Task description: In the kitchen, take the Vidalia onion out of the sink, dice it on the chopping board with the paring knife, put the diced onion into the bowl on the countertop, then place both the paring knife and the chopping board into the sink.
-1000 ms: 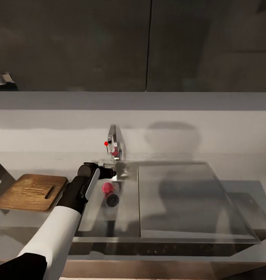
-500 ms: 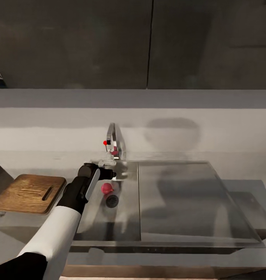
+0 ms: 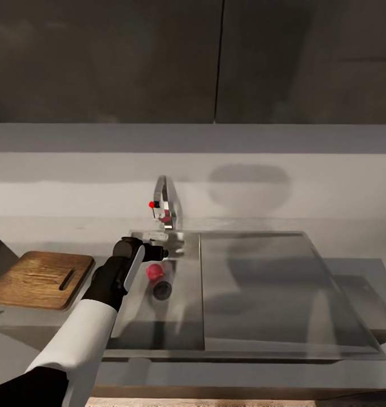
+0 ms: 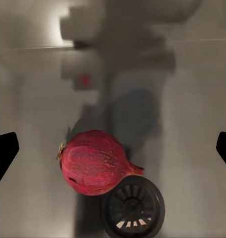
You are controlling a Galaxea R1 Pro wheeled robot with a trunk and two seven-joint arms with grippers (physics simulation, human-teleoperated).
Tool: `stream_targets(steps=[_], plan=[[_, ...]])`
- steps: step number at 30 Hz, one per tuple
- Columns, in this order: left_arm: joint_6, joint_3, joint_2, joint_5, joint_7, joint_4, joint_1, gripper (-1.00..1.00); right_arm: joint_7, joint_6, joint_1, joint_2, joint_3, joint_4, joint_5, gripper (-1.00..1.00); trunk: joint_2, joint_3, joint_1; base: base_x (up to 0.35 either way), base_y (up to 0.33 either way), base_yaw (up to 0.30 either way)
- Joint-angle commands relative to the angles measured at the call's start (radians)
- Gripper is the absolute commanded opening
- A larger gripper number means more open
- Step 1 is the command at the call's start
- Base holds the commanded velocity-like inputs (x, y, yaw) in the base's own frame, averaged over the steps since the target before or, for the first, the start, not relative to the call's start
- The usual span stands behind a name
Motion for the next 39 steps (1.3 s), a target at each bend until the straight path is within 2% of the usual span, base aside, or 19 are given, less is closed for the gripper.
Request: stream_targets(steps=[1, 39], plan=[[0.004, -0.001, 0.001, 0.007, 0.007, -0.001, -0.001, 1.0, -0.002, -0.001, 0.0, -0.001, 0.003, -0.002, -0.006, 1.0, -0.002, -0.003, 0.001, 0.0, 0.0, 0.0], [0.004, -0.001, 0.002, 0.007, 0.007, 0.001, 0.0, 1.0, -0.003, -0.001, 0.0, -0.001, 0.003, -0.002, -0.006, 1.0, -0.002, -0.064, 0.001, 0.022, 0.006, 0.0]])
